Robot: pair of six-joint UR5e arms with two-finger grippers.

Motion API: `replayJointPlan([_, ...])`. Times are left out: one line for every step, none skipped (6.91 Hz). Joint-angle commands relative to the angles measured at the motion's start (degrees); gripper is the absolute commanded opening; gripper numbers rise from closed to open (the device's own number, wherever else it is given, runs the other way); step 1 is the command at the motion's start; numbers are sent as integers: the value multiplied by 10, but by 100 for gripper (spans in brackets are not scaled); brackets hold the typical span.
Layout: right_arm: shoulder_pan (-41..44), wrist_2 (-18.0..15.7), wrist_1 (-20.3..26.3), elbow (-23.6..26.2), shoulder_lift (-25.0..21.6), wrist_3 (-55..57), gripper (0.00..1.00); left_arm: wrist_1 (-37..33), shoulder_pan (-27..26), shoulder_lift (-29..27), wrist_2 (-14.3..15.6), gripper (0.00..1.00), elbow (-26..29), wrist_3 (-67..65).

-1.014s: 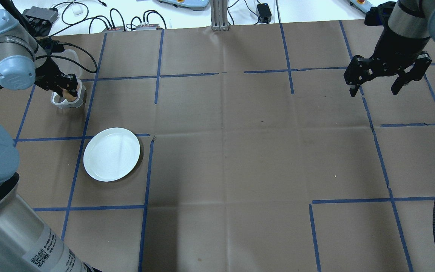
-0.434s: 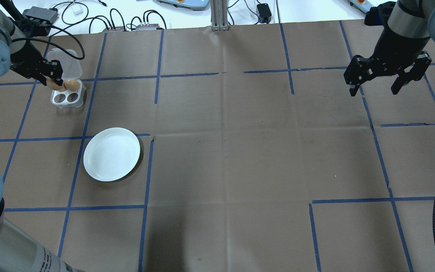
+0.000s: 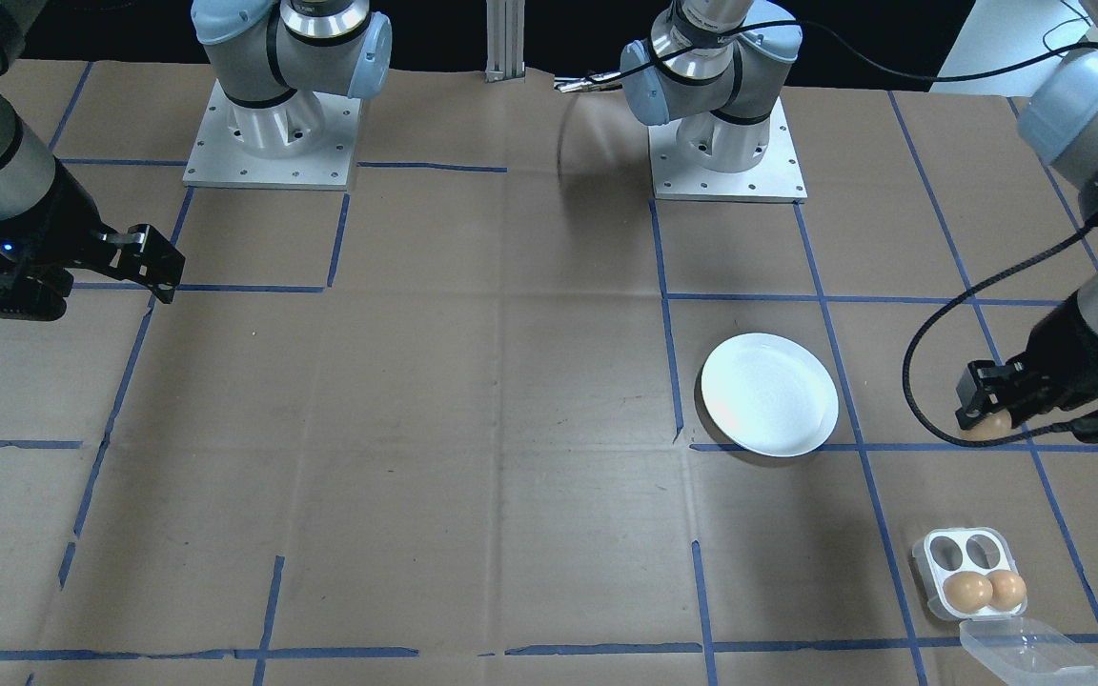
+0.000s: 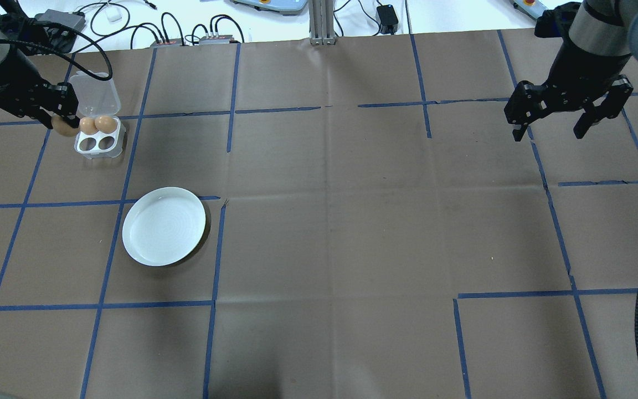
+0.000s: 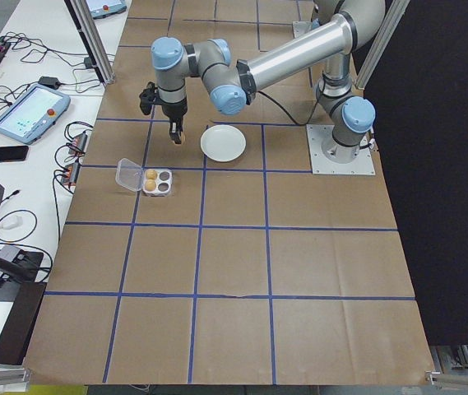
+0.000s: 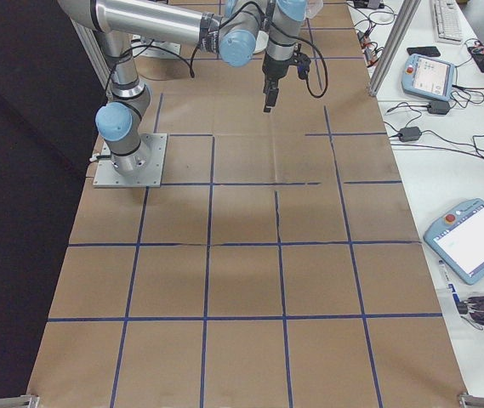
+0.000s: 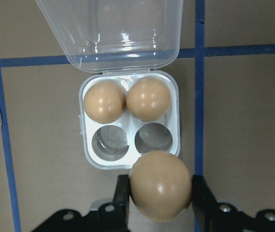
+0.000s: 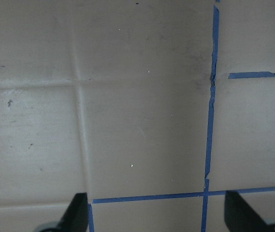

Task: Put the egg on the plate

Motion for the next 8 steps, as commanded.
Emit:
replayJointPlan([0,0,0,0,0,0,100,-4,-71,51,-3,12,-61,-86])
replayJointPlan([0,0,0,0,0,0,100,-4,-92,51,-5,12,-88,-93])
replayJointPlan([0,0,0,0,0,0,100,7,-92,38,-5,12,-119,-92])
replayJointPlan([0,0,0,0,0,0,100,14,-91,32,-5,12,-153,-87])
replayJointPlan([0,0,-1,0,0,0,100,33,-91,13,-5,12,-177,-83])
replayJointPlan([0,0,0,0,0,0,100,83,-91,-15,-5,12,-186,-82])
replayJointPlan([0,0,0,0,0,0,100,93,-92,-31,-3,13,-192,-82])
replayJointPlan([0,0,-1,0,0,0,100,93,-92,-32,-1,16,-198,-80])
